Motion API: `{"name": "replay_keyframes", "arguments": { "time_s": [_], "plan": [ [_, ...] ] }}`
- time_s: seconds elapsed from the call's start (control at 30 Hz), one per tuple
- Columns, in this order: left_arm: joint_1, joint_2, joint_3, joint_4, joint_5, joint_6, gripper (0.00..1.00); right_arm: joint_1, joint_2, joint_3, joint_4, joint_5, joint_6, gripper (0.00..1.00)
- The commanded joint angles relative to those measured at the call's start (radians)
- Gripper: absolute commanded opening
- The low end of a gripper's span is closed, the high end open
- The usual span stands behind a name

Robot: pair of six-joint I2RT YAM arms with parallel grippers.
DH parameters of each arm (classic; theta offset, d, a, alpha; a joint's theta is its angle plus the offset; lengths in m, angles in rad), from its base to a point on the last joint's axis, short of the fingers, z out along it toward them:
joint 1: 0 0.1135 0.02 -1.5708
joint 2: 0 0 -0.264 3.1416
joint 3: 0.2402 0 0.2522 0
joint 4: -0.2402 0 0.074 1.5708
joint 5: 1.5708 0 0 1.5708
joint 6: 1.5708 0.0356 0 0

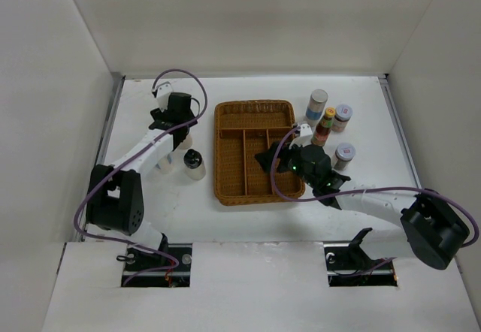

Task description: Organize the condiment bottles

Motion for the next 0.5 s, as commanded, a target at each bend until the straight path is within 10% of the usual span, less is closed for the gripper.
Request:
{"name": "replay_keyframes", "arguments": {
  "time_s": [0.0, 0.2, 0.47],
  "plan": [
    [-0.013, -0.116, 0.025, 0.143, -0.035, 0.02, 0.36, 0.006, -0.021, 0.029, 0.035, 0.001, -0.002, 0.87],
    [-0.097, -0.167, 0.115, 0.325, -0.115, 0.118, 0.36, -0.001, -0.031, 0.023, 0.038, 0.013, 0.006, 0.83],
    [-0.241, 0.043, 0.324, 0.35, 0.007, 0.1, 0.35, 0.015, 0.0, 0.058, 0.003, -0.01, -0.022, 0.34]
  ]
}}
